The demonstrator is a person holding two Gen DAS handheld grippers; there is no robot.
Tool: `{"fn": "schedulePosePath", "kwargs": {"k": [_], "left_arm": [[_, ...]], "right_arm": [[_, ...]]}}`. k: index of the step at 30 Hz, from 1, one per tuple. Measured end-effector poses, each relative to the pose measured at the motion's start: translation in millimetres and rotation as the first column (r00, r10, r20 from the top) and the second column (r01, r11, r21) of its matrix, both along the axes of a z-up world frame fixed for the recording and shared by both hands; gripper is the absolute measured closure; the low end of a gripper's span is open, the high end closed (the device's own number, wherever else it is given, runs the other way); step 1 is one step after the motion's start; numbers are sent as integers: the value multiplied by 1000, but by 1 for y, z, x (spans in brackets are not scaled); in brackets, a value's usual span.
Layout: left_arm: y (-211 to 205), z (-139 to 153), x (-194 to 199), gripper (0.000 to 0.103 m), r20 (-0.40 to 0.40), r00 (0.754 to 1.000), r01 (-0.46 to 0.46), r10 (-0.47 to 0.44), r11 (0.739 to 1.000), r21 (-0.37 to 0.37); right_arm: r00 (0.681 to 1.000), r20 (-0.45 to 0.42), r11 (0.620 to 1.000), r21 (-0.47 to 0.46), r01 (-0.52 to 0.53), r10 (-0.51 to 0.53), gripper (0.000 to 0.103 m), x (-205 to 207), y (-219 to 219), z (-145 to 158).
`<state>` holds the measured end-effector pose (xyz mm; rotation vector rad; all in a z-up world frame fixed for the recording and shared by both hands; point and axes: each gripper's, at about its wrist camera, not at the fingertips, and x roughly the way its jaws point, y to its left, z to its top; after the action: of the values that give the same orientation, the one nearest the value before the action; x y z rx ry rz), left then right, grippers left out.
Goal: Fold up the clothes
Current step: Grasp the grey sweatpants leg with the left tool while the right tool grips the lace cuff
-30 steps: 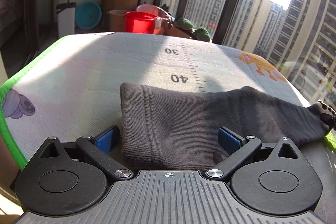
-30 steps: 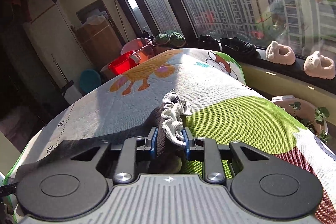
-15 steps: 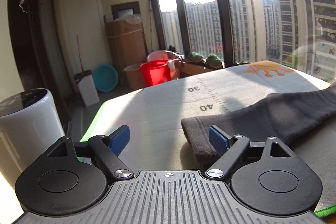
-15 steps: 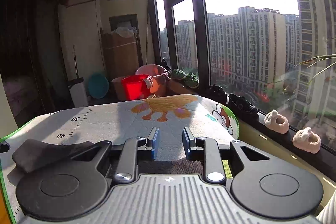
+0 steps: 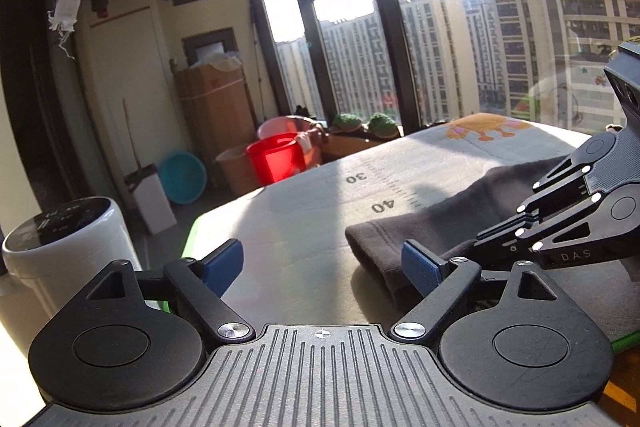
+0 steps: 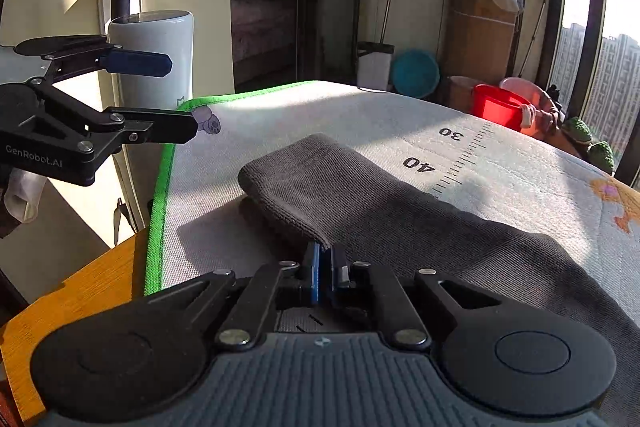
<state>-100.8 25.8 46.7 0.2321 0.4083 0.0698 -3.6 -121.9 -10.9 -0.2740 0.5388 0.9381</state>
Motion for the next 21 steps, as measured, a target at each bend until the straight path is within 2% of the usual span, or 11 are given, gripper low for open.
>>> {"fn": "schedulePosePath", "kwargs": {"k": [5, 8, 11, 13, 15, 16, 18, 20, 21], "left_arm": [[-10, -11, 23, 11, -17, 997, 82, -81, 997, 7], [-30, -20, 51, 12, -16, 991, 135, -134, 987, 88], [-51, -29, 77, 14, -28, 982, 188, -186, 967, 173], [-61, -36, 89, 25, -50, 978, 208, -202, 952, 223], [-68, -42, 97, 56, -75, 975, 220, -207, 942, 254], [-70, -43, 97, 61, -79, 975, 223, -209, 941, 253], [-69, -43, 94, 64, -77, 975, 221, -209, 949, 226], [-64, -42, 91, 64, -77, 975, 219, -208, 958, 186], [-62, -41, 91, 64, -79, 976, 215, -205, 963, 162]], "right_arm": [[999, 38, 998, 60, 27, -30, 98, 3, -29, 20], [999, 14, 996, 76, 47, -48, 98, 10, -42, 24], [997, -38, 990, 123, 67, -63, 98, 14, -62, 26], [995, -62, 983, 161, 93, -84, 98, 16, -78, 29], [988, -73, 967, 206, 148, -136, 97, 19, -110, 35], [980, -86, 955, 226, 195, -179, 94, 21, -123, 35], [945, -150, 903, 282, 324, -292, 87, 30, -176, 38], [882, -200, 827, 308, 471, -428, 80, 39, -234, 40], [836, -207, 781, 298, 548, -508, 78, 43, -262, 42]]}}
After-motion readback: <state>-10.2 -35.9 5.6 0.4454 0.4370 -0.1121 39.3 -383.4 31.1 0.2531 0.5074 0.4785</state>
